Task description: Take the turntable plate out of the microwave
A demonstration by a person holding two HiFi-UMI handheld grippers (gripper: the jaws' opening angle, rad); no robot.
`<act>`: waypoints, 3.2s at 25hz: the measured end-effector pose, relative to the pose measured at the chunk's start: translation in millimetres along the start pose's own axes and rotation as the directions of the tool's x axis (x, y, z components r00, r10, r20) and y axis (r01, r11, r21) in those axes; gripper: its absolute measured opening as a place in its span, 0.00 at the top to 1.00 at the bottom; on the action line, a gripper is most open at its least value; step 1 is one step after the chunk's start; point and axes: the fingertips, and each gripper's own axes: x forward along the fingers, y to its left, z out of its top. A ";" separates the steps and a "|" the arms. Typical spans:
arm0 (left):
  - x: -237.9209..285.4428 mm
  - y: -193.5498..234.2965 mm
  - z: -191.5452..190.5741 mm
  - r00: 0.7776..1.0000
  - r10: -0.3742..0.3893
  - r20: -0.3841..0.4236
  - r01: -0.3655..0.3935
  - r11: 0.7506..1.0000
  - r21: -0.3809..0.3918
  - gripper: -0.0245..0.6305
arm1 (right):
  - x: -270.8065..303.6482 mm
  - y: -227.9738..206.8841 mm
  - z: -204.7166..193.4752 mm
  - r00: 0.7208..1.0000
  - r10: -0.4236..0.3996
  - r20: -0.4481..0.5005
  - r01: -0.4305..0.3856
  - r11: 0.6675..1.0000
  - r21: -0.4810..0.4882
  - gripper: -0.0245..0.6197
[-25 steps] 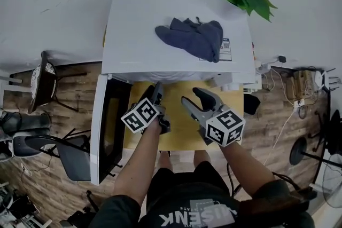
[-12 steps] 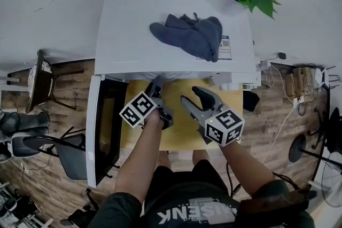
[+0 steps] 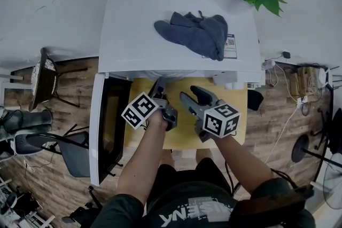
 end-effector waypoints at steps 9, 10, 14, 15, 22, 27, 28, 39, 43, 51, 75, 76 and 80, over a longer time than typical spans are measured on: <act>-18.2 3.5 -12.2 0.999 -0.021 -0.029 0.020 1.000 -0.022 0.88 | 26.4 -15.2 -6.6 0.998 -0.002 0.056 -0.012 0.969 0.246 0.66; -21.2 4.3 -14.6 0.999 -0.022 -0.033 0.021 1.000 -0.018 0.88 | 29.5 -16.5 -8.8 0.998 -0.008 0.057 -0.008 0.964 0.266 0.66; -32.1 7.5 -23.3 0.999 -0.029 -0.043 0.027 0.999 -0.033 0.87 | 38.9 -20.4 -19.9 0.998 -0.028 0.052 0.010 0.945 0.327 0.66; -34.7 8.4 -25.0 0.998 -0.032 -0.045 0.030 0.999 -0.045 0.87 | 40.7 -21.6 -21.3 0.998 -0.032 0.058 0.010 0.939 0.344 0.66; -45.8 14.7 -28.1 0.997 -0.049 -0.052 0.046 0.997 -0.056 0.87 | 53.0 -33.5 -23.6 0.987 -0.042 0.154 -0.040 0.867 0.496 0.66; -47.5 15.4 -27.9 0.996 -0.063 -0.069 0.060 0.997 -0.041 0.87 | 66.3 -24.8 -15.0 0.976 0.003 0.217 -0.119 0.844 0.523 0.66; -48.0 15.6 -28.3 0.995 -0.064 -0.073 0.061 0.997 -0.039 0.87 | 67.5 -24.5 -13.6 0.974 0.004 0.227 -0.129 0.832 0.539 0.69; -49.0 13.9 -27.0 0.987 -0.131 -0.091 0.129 0.991 -0.031 0.86 | 61.1 -10.9 9.6 0.896 0.113 0.429 -0.388 0.669 0.634 0.90; -47.5 15.9 -19.0 0.986 -0.162 -0.042 0.159 0.985 -0.070 0.80 | 52.3 -10.4 7.4 0.889 0.123 0.441 -0.409 0.645 0.645 0.91; -37.3 13.4 5.5 0.952 -0.301 0.045 0.305 0.942 -0.142 0.85 | 38.1 -7.2 -5.2 0.899 0.146 0.412 -0.399 0.660 0.637 0.91; -147.2 0.6 -39.9 0.968 -0.238 -0.080 0.247 0.961 0.123 0.84 | -42.6 71.3 -39.0 0.903 0.158 0.400 -0.383 0.721 0.578 0.87; -155.0 -1.8 -41.6 0.969 -0.231 -0.085 0.241 0.961 0.137 0.84 | -49.0 77.3 -40.3 0.903 0.157 0.400 -0.382 0.719 0.580 0.87; -179.9 -23.7 -52.4 0.959 -0.274 -0.070 0.281 0.949 0.142 0.84 | -75.1 95.5 -37.0 0.902 0.186 0.390 -0.392 0.730 0.560 0.87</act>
